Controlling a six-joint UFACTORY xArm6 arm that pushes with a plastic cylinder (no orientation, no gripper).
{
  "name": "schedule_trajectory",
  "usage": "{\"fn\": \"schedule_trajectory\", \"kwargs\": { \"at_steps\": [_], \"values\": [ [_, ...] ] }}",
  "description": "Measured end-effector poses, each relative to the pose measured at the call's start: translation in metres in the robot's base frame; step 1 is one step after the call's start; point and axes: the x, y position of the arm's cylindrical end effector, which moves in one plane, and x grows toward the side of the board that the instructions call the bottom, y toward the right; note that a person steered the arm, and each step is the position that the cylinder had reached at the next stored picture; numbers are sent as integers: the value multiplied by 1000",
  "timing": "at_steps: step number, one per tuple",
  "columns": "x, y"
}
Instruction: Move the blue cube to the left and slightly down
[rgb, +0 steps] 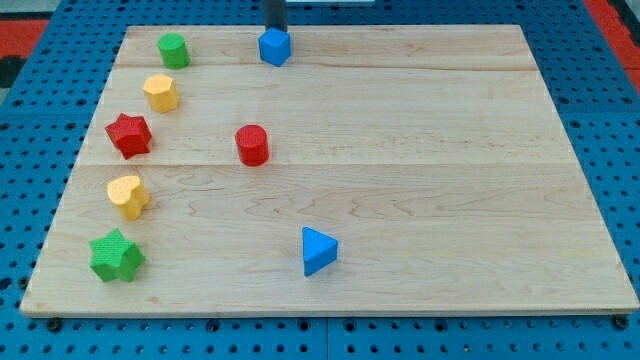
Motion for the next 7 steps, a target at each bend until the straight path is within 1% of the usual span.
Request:
{"fn": "schedule_trajectory", "kwargs": {
  "at_steps": [1,2,3,5,6,7],
  "values": [
    [-4,18],
    [-4,52],
    [0,51],
    [0,4],
    [7,-18],
    [14,-25]
  ]
}}
